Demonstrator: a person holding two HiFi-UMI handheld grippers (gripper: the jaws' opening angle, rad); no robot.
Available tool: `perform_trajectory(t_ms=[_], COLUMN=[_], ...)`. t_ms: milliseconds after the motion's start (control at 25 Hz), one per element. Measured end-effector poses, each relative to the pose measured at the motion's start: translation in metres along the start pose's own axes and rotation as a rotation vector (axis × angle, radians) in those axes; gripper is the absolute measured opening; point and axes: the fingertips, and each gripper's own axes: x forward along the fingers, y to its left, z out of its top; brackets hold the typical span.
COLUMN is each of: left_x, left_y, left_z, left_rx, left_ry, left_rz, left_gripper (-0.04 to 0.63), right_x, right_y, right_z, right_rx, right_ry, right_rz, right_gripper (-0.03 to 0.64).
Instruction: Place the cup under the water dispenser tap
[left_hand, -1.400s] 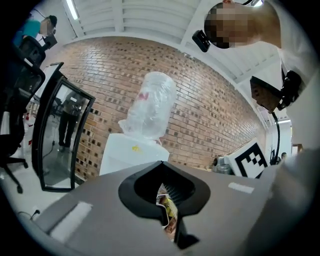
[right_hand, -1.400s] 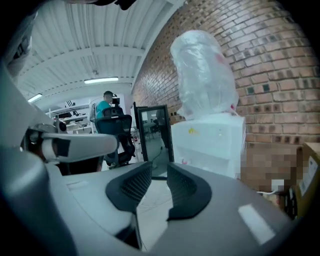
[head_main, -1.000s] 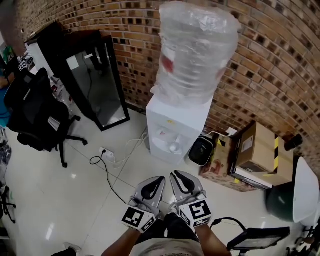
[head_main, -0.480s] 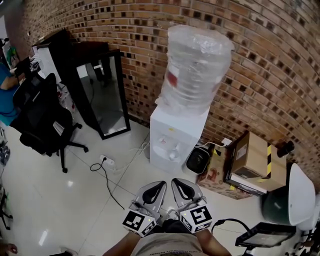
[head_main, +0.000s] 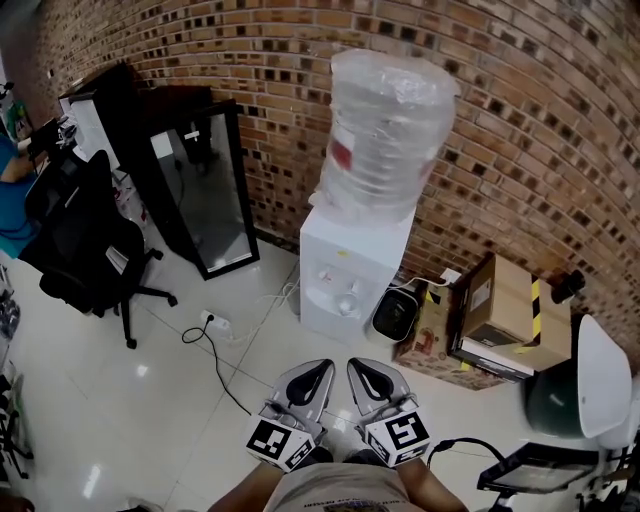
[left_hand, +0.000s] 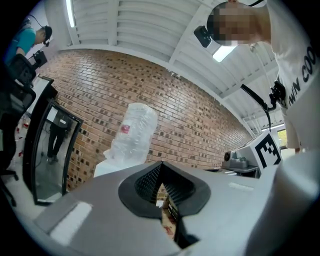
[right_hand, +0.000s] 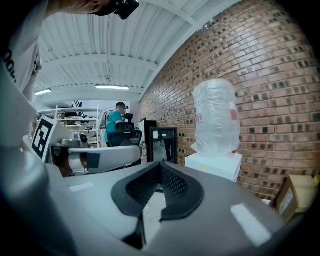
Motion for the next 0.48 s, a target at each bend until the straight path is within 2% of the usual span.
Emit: perform_trajectory(t_ms=[240,480], left_x=[-0.006,-0.014], left_y=[-0.013,-0.05], left_z=[0.007,-0.004], left_rx=[0.021,0.026], left_ry=[-0.01,0.003], left_rz=[0.005,0.002], left_gripper=[-0.011,-0.011], right_x=[-0.018,-0.054], right_y=[0.01,0.01], right_z=[-0.005,-0.01], right_rx=[0.006,0.007], right_ry=[0.004,-0.01], right_rz=[0.013,0.02], right_gripper=[0.006,0.006])
